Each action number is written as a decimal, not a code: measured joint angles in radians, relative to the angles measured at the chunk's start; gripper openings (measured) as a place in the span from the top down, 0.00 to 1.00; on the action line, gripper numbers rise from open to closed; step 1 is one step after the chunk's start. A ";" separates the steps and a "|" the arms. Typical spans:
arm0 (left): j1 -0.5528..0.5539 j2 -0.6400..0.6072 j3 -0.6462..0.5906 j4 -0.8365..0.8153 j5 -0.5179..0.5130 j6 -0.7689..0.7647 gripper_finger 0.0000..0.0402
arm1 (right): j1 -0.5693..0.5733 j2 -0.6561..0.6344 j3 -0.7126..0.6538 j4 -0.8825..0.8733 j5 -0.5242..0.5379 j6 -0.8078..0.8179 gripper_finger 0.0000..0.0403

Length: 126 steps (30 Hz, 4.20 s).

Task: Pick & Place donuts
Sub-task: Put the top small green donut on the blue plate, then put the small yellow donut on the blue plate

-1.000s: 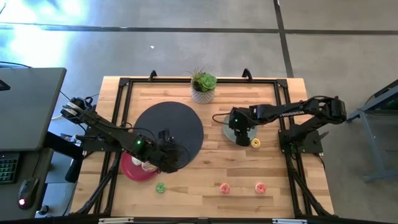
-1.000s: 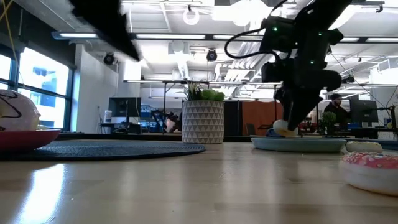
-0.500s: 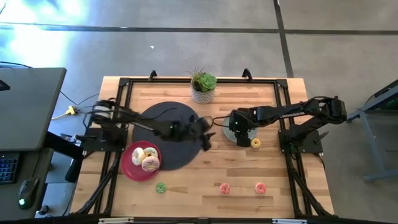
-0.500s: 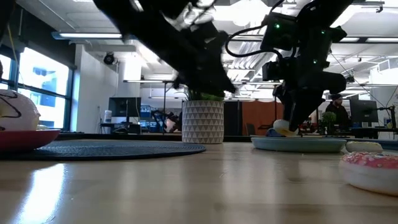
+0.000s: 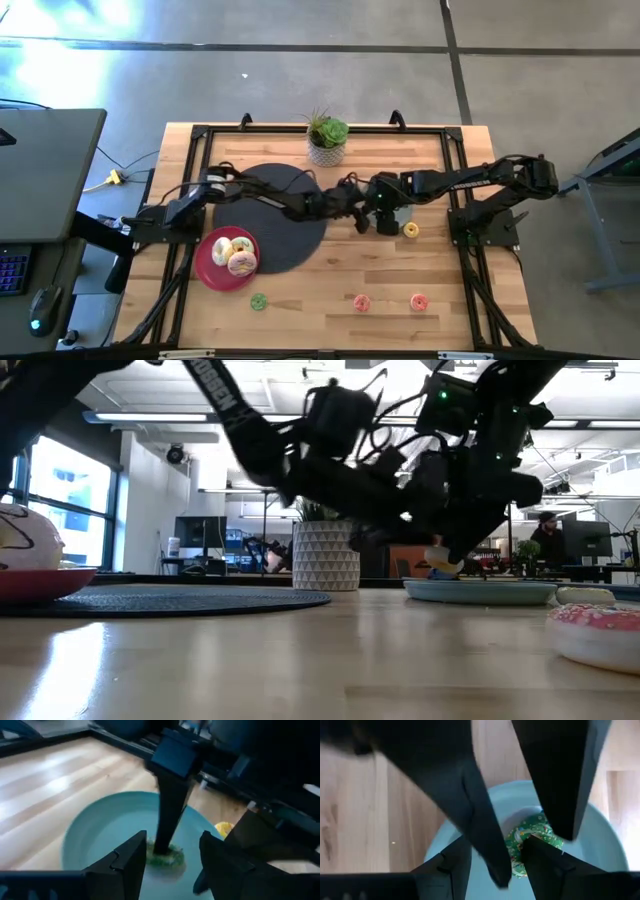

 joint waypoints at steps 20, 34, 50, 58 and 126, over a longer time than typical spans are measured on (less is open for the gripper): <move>0.040 0.037 0.129 -0.335 -0.008 -0.026 0.57 | 0.001 0.000 0.000 -0.050 0.070 0.000 0.60; 0.001 0.036 0.129 -0.271 -0.136 0.054 0.57 | 0.001 0.000 0.000 -0.130 0.032 0.088 0.60; 0.028 0.033 0.128 -0.423 -0.130 0.083 0.57 | 0.000 0.000 0.000 -0.021 0.048 0.057 0.61; 0.047 0.007 0.128 -0.437 -0.147 0.134 0.57 | 0.002 0.000 0.000 -0.016 0.067 0.049 0.61; -0.385 -1.066 -0.452 -1.197 -0.189 -0.186 0.99 | 0.286 -0.052 -0.159 -0.359 0.048 0.606 0.80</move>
